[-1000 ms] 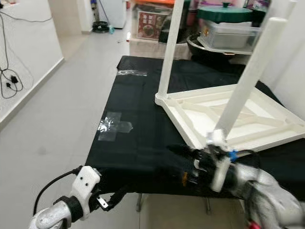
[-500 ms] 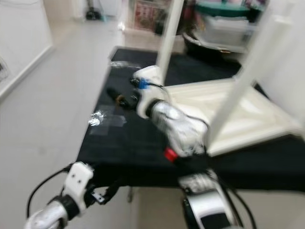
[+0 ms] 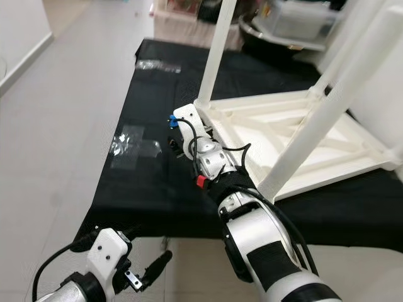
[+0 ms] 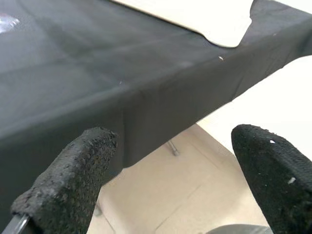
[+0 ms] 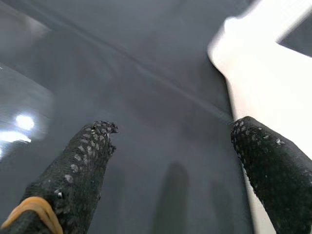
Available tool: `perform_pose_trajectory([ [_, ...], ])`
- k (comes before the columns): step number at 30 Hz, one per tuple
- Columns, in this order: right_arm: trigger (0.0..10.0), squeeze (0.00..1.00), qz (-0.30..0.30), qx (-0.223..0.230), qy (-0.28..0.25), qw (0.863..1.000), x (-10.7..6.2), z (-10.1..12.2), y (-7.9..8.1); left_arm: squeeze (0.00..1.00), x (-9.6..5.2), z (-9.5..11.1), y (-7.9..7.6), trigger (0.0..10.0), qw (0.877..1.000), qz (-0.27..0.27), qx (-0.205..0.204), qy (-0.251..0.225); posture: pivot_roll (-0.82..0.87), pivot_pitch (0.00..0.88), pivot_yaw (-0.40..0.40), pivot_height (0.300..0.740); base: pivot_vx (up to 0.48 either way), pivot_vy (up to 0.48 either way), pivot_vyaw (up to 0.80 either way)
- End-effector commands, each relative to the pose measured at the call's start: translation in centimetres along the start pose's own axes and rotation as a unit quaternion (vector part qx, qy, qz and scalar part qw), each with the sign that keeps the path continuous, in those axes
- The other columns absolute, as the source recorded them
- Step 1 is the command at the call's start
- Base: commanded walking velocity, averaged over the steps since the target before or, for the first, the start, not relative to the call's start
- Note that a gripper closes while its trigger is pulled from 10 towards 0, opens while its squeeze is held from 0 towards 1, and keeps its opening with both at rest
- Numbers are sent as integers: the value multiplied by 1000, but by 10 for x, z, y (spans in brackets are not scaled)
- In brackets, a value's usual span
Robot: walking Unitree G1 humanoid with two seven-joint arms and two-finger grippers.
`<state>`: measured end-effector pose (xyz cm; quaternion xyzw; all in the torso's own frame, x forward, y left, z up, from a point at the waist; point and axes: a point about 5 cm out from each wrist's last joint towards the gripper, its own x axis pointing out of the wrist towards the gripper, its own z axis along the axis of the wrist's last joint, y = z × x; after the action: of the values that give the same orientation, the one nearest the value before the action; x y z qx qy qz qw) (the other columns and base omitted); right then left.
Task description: Building children table
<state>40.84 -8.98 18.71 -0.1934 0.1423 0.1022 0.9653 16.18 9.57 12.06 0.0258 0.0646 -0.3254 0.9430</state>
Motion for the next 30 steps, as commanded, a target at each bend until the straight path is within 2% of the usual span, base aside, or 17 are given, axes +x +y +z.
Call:
perform_pose_trajectory([
  [1, 10000, 0, -41, -2, 19, 999, 1, -8, -13, 0, -3, 0, -5, 10000, 1000, -5, -6, 6, 85, 210, -175, 740, 0, 0, 0],
  [4, 10000, 0, -61, 1, 21, 998, 1, -9, -20, 0, -4, 1, -7, 10000, 1000, -6, -7, 6, 90, 217, -175, 740, 0, 0, 0],
  [9, 10000, 0, -131, 60, 14, 989, -1, -8, -51, 0, -9, 3, -10, 10000, 1000, -5, -13, 16, 86, 226, -173, 740, 0, 0, 0],
  [15, 10000, 0, -127, 45, 37, 990, -1, -16, -54, 0, -10, 4, -10, 10000, 1000, -7, -15, 19, 86, 225, -171, 740, 0, 0, 0],
  [18, 10000, 0, -68, 15, 72, 995, 0, -28, -44, 0, -11, 4, -10, 10000, 1000, -7, -16, 22, 86, 227, -171, 740, 0, 0, 0],
  [28, 10000, 0, -53, 25, 96, 994, -1, -35, -45, 0, -11, 5, -11, 10000, 1000, -6, -18, 23, 76, 228, -175, 740, 0, 0, 0],
  [29, 0, 0, -41, 24, 102, 994, -1, -37, -43, 0, -10, 5, -11, 10000, 1000, -6, -18, 24, 75, 226, -174, 740, 0, 0, 0],
  [30, 0, 0, -33, 24, 105, 994, -1, -38, -43, 0, -10, 5, -11, 10000, 1000, -6, -18, 24, 75, 226, -174, 740, 0, 0, 0],
])
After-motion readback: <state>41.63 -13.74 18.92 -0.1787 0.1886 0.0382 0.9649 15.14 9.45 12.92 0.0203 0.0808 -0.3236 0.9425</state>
